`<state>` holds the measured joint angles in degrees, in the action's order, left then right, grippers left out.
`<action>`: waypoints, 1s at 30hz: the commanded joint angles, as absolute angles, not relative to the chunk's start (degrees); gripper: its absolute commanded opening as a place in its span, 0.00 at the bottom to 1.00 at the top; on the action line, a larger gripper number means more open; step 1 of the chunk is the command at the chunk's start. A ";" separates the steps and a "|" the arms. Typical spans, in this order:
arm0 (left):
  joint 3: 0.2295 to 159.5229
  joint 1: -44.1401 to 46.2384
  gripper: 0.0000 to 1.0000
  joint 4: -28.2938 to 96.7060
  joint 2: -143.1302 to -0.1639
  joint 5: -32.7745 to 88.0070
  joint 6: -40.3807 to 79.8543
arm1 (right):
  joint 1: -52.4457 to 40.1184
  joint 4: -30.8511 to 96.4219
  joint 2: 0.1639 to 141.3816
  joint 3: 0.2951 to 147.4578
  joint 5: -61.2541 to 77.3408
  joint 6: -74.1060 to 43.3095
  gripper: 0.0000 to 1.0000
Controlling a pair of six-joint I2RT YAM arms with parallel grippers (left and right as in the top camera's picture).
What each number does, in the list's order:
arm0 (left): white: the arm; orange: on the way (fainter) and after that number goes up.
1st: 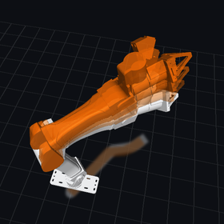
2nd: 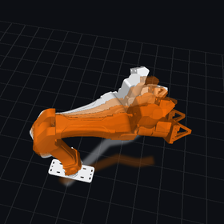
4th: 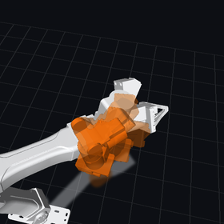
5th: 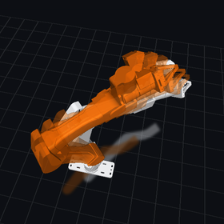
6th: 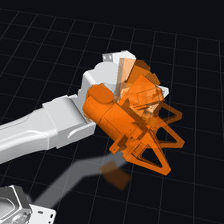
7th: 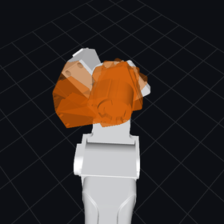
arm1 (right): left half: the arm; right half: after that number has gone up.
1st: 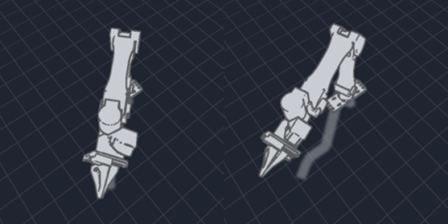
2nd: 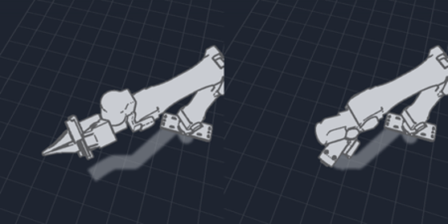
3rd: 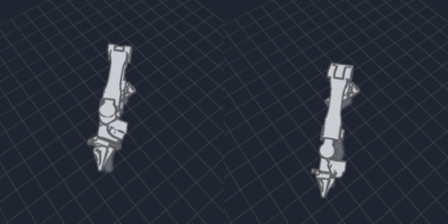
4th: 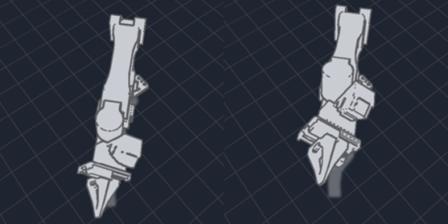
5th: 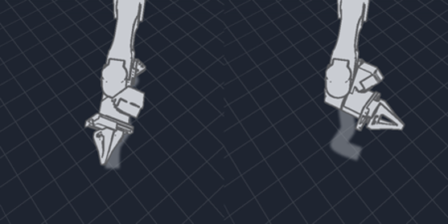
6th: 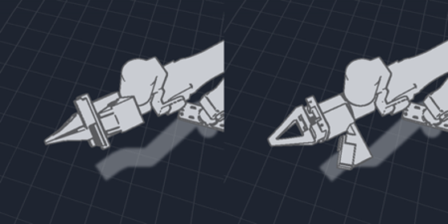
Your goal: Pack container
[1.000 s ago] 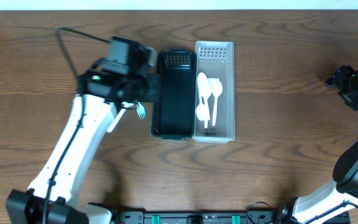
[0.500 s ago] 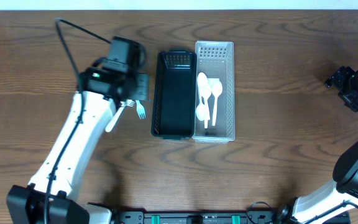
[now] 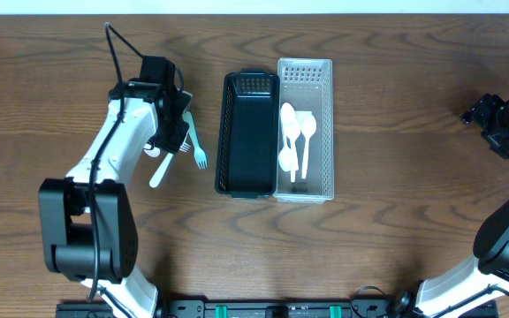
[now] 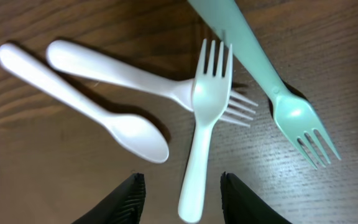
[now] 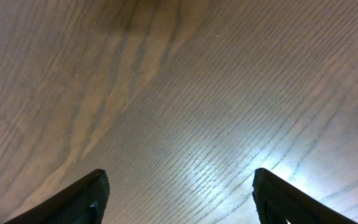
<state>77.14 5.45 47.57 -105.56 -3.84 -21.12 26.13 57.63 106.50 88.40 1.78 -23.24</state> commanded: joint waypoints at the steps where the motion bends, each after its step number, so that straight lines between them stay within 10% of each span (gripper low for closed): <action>1: 76.93 5.41 0.43 47.42 -107.59 -3.44 -24.84 | 25.80 57.69 107.00 88.31 2.15 -23.70 0.77; 17: 76.93 5.41 0.42 46.81 -116.33 -3.42 -25.89 | 25.82 57.71 107.00 88.31 1.96 -23.70 0.77; 30: 76.97 5.41 0.09 48.97 -116.46 0.84 -25.45 | 25.82 58.59 107.00 88.31 1.96 -23.68 0.77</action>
